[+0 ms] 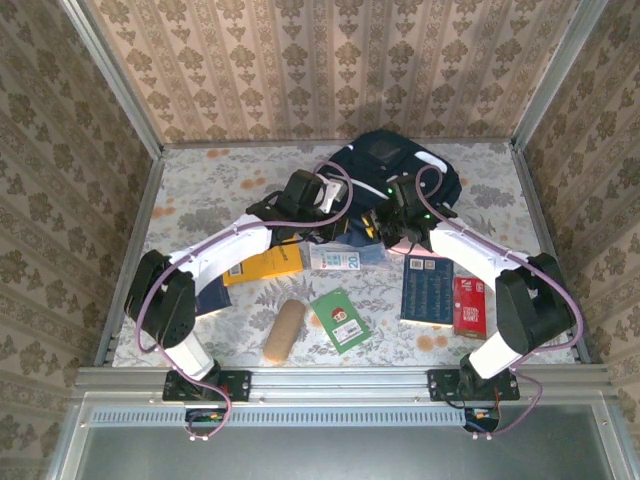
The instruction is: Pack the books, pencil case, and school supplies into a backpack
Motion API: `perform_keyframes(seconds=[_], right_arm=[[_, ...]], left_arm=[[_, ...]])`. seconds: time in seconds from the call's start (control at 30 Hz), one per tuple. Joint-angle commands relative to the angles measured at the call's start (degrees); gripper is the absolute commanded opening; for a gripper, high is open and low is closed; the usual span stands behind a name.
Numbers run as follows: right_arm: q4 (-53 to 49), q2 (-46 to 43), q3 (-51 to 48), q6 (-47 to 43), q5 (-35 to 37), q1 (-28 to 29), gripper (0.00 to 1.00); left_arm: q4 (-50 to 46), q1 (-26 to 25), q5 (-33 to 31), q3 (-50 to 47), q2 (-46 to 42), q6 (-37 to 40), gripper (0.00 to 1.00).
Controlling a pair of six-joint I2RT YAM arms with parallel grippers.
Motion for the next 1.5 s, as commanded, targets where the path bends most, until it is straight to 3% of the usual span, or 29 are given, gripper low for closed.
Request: perform_keyframes(seconds=[0.0, 0.23, 0.43, 0.6, 0.73, 0.87, 1.47], right_arm=[[-1.63, -0.81, 3.5, -5.33, 4.96, -0.53, 0.0], [-2.81, -1.71, 3.82, -15.1, -0.96, -3.96, 0.0], [-5.38, -1.14, 5.71, -21.71, -5.9, -6.34, 0.0], [-5.82, -1.6, 6.16, -22.42, -7.0, -7.06, 0.0], [-4.92, -1.25, 6.33, -21.31, -8.46, -7.08, 0.0], [-4.37, -1.22, 6.6, -20.74, -9.38, -7.04, 0.0], [-0.38, 0.09, 5.54, -17.13, -12.94, -6.28, 0.0]], left_arm=[[-0.42, -1.06, 0.25, 1.87, -5.44, 3.75, 0.0], [-4.26, 2.52, -2.11, 1.97, -5.46, 7.64, 0.0], [-3.84, 6.79, 0.37, 0.11, -5.35, 7.64, 0.0], [-2.94, 5.96, 3.54, -0.6, -4.12, 6.67, 0.0], [-2.05, 2.51, 4.66, -0.07, -3.36, 7.43, 0.37], [-1.59, 0.87, 5.55, 0.84, -1.24, 8.96, 0.5], [-5.11, -0.7, 2.18, 9.95, 9.54, 17.17, 0.48]])
